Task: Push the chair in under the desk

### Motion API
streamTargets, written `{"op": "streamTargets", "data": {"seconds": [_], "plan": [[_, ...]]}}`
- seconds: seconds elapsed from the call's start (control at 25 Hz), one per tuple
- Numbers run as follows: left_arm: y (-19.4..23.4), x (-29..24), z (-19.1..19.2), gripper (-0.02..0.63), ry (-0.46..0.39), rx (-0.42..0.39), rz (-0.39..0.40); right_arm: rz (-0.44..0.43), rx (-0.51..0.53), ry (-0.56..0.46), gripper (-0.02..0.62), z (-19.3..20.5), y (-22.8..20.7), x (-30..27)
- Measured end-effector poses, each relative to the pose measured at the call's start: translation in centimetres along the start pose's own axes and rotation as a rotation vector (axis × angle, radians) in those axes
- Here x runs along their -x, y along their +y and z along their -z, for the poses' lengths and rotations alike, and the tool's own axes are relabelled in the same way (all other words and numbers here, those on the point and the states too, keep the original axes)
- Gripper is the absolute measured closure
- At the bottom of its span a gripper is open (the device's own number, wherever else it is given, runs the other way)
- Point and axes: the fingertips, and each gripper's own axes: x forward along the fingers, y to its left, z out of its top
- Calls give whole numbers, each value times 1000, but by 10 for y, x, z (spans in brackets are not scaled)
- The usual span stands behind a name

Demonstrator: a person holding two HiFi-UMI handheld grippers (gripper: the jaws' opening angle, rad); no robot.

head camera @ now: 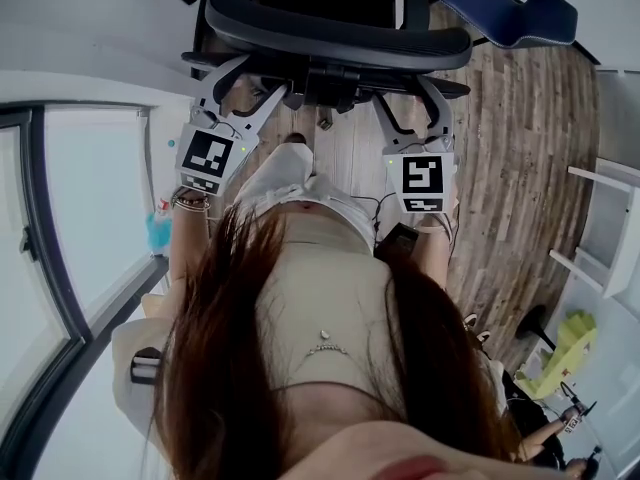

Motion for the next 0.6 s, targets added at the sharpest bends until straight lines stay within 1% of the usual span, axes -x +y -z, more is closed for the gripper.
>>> {"op": "streamTargets", "data": {"seconds": [0.32,0.6], "plan": [[11,-13,-2,368,8,10,33,7,-14,16,328,0,-8,-10],[15,-26,-3,367,-2,14,62,16,-13,38,328,3,-19,-23]]}}
